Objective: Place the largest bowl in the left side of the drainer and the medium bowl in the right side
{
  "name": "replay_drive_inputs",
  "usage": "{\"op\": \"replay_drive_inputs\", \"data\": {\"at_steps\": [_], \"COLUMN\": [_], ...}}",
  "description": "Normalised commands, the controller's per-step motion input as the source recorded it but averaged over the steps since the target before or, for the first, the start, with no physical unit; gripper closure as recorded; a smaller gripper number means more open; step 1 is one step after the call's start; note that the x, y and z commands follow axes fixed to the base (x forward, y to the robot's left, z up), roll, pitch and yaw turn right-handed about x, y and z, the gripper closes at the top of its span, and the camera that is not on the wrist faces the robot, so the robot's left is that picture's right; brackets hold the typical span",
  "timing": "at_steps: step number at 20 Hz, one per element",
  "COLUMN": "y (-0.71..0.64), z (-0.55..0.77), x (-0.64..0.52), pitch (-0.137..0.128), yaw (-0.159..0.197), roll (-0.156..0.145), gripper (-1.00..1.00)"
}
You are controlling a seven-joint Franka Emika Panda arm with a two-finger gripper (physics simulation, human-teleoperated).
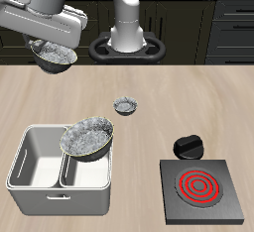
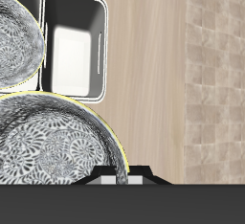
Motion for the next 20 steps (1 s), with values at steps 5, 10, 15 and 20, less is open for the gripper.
{"op": "replay_drive_inputs", "data": {"at_steps": [5,10,15,20], "y": [-0.09,-0.11,-0.06,0.07], "z": [0.09,0.12,0.01,0.0], "x": [0.31,0.19,0.24,0.3], "pitch": [-0.019,-0.011,-0.002,0.008], "yaw": [0.068,-0.018,0.009,-0.018], "roll": [-0.039,-0.041,-0.02,0.004], "gripper": [1.0,1.0,1.0,1.0]}}
